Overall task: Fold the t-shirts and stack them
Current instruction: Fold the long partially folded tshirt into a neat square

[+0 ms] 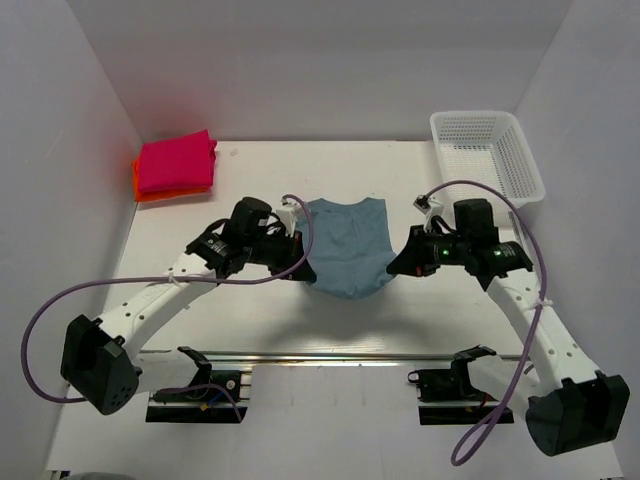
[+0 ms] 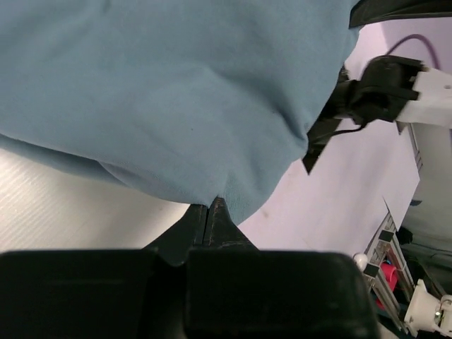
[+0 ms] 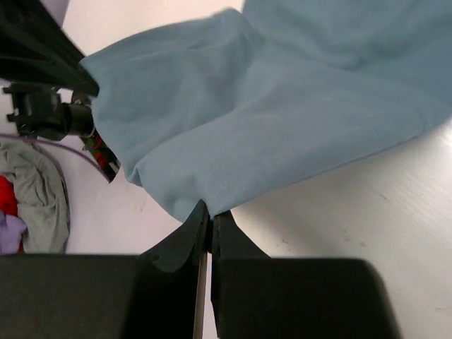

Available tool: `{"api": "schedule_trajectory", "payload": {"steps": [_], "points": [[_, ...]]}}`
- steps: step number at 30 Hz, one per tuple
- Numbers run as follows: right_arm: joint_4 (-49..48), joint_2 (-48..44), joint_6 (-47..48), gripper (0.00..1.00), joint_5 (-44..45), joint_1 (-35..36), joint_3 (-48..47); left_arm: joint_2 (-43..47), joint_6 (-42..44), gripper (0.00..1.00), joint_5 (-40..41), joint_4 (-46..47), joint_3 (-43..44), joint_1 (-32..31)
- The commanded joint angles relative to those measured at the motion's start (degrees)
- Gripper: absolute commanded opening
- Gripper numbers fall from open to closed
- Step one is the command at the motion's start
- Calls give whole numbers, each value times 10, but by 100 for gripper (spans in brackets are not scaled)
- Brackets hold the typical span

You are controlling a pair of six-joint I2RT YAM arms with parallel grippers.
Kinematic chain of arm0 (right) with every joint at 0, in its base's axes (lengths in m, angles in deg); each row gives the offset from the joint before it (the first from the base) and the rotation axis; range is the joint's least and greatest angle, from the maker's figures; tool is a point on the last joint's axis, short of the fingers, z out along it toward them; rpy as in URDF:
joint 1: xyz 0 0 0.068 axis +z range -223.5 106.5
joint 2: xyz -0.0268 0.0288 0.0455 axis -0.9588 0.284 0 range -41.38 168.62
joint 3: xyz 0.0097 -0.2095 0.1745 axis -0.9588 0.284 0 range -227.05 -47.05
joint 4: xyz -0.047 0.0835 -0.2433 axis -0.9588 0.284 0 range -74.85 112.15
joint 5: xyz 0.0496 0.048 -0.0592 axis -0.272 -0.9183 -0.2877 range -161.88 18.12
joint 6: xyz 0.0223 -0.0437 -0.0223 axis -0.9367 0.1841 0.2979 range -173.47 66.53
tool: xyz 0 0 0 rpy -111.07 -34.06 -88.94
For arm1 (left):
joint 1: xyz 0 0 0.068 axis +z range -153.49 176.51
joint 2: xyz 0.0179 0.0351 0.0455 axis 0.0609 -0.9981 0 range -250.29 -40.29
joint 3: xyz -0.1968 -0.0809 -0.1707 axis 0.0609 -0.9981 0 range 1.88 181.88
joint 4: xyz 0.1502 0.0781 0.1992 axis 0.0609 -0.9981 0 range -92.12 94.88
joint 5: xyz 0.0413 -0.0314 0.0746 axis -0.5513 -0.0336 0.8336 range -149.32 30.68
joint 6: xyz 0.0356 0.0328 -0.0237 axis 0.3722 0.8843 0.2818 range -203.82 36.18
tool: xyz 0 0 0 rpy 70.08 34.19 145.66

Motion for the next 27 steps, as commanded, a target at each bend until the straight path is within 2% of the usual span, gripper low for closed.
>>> {"api": "schedule_trajectory", "payload": {"steps": [1,7,12,18,22,27], "points": [[55,-19,39,0,-40,0,-71,32,16,0,-31,-22,57,-1],[50,-34,37,0,-21,-1,-90,38,4,0,12,-49,76,5],[23,-20,8,0,49,-2,-86,20,-23,0,78,-49,88,11],[-32,34,-38,0,112,-3,-91,-45,-46,0,157,-49,135,11],[-60,73,-55,0,125,-4,-100,-95,-68,0,247,-71,175,22],[-68,110,-76,0,204,-12,-123,-136,-88,0,303,-77,221,40]]}}
